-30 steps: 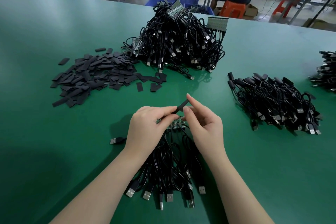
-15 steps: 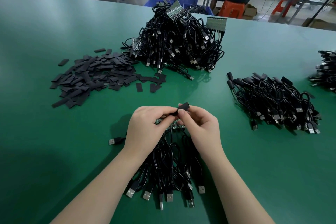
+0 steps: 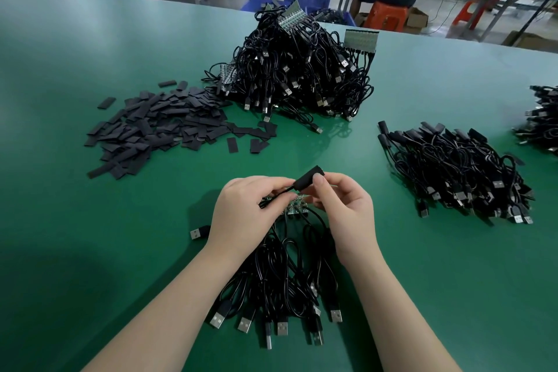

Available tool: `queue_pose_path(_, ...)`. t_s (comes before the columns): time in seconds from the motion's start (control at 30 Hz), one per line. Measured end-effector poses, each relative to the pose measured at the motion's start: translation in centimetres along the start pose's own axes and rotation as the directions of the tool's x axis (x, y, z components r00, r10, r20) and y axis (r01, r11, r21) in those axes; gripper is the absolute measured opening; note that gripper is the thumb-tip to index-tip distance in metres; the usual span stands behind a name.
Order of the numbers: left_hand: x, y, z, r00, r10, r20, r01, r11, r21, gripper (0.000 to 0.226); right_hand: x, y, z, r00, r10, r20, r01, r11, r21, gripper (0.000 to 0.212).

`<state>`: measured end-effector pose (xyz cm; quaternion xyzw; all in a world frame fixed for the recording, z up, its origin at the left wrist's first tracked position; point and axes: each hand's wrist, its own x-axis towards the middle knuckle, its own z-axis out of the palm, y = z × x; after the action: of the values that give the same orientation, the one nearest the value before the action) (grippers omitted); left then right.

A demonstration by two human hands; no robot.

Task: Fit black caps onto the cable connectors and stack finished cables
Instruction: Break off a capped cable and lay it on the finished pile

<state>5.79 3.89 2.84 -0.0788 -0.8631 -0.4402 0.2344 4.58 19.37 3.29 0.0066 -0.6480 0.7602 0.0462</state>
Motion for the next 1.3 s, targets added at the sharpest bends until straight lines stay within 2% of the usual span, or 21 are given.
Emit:
queue_pose_path(0.4,0.0,0.0,0.0,1.0,-0.002,-0.004,0.002,0.999,-0.033,0.019,0.1,0.3,0.0,1.0,0.009,0.013,-0.009,0.999,-0.05,0.005)
queue_pose_path(0.57,-0.1,0.1,-0.1,1.0,0.015,0.017,-0.015,1.0,-0.016,0.019,-0.3,0.0,0.1,0.995,-0.091,0.037,0.093,0.992,-0.081,0.035)
queue_pose_path(0.67,0.0,0.2,-0.1,1.0,0.012,0.019,-0.012,1.0,-0.016,0.02,-0.2,0.0,-0.1,0.988,-0.144,0.048,0.149,0.976,-0.156,0.045)
queue_pose_path(0.77,0.0,0.2,-0.2,0.999,-0.021,-0.025,0.02,0.999,-0.047,0.02,-0.2,0.5,0.1,0.989,-0.102,0.105,0.119,0.977,-0.178,0.056)
queue_pose_path(0.83,0.1,0.2,-0.1,0.996,-0.026,-0.085,0.021,0.998,-0.06,0.019,-0.4,0.7,0.4,0.978,-0.069,0.198,0.115,0.965,-0.235,0.058)
queue_pose_path(0.87,0.2,0.2,-0.1,0.993,-0.019,-0.12,0.011,0.998,-0.068,0.017,-0.5,0.9,0.5,0.964,-0.081,0.254,0.165,0.93,-0.327,0.05)
queue_pose_path(0.93,0.3,0.2,-0.3,0.981,-0.021,-0.194,-0.002,0.993,-0.116,0.014,-0.8,1.2,0.8,0.925,-0.129,0.357,0.319,0.772,-0.55,0.039)
queue_pose_path(1.0,0.6,0.1,-0.7,0.981,-0.043,-0.19,-0.008,0.967,-0.256,0.017,-1.1,1.4,1.2,0.885,-0.178,0.43,0.442,0.609,-0.659,0.04)
queue_pose_path(1.03,0.7,0.1,-0.9,0.987,-0.058,-0.152,0.001,0.937,-0.35,0.02,-1.2,1.5,1.4,0.877,-0.189,0.442,0.462,0.585,-0.667,0.042)
queue_pose_path(1.1,1.0,0.2,-1.5,0.994,-0.103,-0.03,0.068,0.823,-0.564,0.016,-1.2,1.5,1.5,0.882,-0.179,0.435,0.446,0.614,-0.651,0.048)
queue_pose_path(1.13,1.1,0.2,-1.7,0.991,-0.123,0.042,0.119,0.729,-0.674,0.014,-1.2,1.5,1.4,0.894,-0.165,0.417,0.418,0.645,-0.639,0.054)
queue_pose_path(1.2,1.2,0.1,-2.0,0.966,-0.148,0.212,0.257,0.485,-0.836,0.024,-1.1,1.5,1.2,0.917,-0.166,0.363,0.367,0.706,-0.605,0.058)
queue_pose_path(1.27,1.2,0.1,-1.9,0.923,-0.168,0.346,0.381,0.274,-0.883,0.036,-1.2,1.5,1.2,0.925,-0.23,0.301,0.368,0.738,-0.566,0.055)
queue_pose_path(1.3,1.1,0.1,-1.9,0.908,-0.163,0.386,0.414,0.205,-0.887,0.037,-1.2,1.4,1.3,0.921,-0.272,0.279,0.386,0.737,-0.555,0.053)
